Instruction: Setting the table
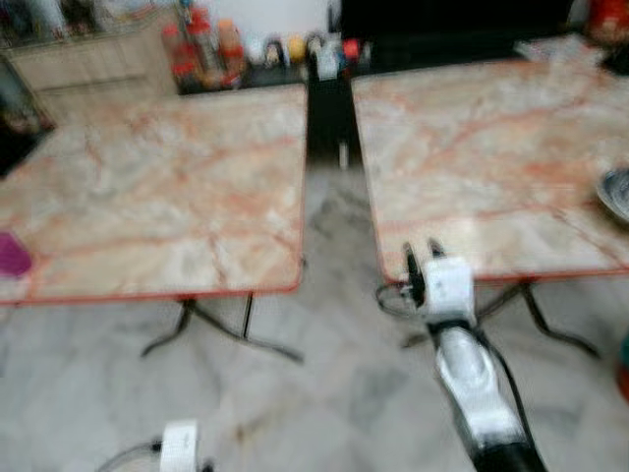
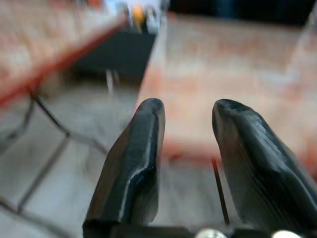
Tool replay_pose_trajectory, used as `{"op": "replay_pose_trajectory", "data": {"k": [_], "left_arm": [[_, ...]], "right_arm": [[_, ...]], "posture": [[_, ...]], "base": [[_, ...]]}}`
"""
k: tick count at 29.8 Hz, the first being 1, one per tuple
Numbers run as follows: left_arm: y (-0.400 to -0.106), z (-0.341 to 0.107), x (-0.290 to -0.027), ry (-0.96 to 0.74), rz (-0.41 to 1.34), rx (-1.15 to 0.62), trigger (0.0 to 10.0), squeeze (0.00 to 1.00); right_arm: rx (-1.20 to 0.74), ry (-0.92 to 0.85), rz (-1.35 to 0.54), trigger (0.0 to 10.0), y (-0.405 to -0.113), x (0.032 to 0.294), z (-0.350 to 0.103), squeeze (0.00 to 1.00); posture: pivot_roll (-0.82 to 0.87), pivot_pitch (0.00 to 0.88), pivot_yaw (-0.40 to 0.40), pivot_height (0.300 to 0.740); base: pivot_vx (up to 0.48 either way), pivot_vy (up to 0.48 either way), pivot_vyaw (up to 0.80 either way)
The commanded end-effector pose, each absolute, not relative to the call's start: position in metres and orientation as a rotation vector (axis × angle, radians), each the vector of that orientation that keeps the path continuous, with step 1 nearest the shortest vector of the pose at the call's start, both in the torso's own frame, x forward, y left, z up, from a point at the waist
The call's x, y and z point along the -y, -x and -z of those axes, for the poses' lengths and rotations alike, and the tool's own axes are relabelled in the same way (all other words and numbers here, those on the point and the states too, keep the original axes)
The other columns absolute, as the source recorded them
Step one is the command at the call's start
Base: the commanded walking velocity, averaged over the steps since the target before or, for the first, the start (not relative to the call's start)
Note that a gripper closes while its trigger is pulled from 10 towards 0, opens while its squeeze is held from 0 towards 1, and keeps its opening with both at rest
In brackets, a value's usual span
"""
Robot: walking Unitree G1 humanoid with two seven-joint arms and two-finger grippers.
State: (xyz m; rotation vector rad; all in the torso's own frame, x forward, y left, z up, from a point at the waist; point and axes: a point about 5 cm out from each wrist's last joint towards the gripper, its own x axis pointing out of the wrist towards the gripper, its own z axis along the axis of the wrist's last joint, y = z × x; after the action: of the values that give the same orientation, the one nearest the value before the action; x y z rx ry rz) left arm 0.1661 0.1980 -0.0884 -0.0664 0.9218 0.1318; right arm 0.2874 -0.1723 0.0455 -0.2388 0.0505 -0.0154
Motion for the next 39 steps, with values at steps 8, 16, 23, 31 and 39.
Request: {"op": "replay_pose_trajectory", "data": {"k": [8,16,23,31,39], "left_arm": [[-0.166,0.086,-0.211,0.05,-0.163,-0.914,10.0,0.0],[-0.167,0.086,-0.212,0.042,-0.159,-0.914,10.0,0.0],[-0.169,0.084,-0.215,0.03,-0.151,-0.91,10.0,0.0],[-0.169,0.085,-0.212,0.027,-0.139,-0.913,10.0,0.0],[-0.172,0.084,-0.21,0.03,-0.14,-0.895,10.0,0.0]], "right_arm": [[-0.363,0.238,0.045,10.0,-0.249,0.183,0.018,0.0],[-0.584,0.201,0.089,10.0,-0.218,0.196,0.051,0.0],[-0.86,0.108,0.172,10.0,-0.17,0.208,0.083,0.0],[-0.861,0.07,0.174,10.0,-0.168,0.206,0.084,0.0],[-0.856,0.061,0.167,10.0,-0.173,0.203,0.083,0.0]], "posture": [[0.01,0.0,0.08,0.74],[0.01,0.0,0.088,0.74],[0.01,0.0,0.101,0.74],[0.0,0.0,0.098,0.74],[0.02,0.0,0.09,0.74]], "base": [[0.0,0.48,0.0],[0.0,0.48,0.0],[0.0,0.48,0.0],[0.0,0.469,0.0],[0.0,0.049,0.0]]}}
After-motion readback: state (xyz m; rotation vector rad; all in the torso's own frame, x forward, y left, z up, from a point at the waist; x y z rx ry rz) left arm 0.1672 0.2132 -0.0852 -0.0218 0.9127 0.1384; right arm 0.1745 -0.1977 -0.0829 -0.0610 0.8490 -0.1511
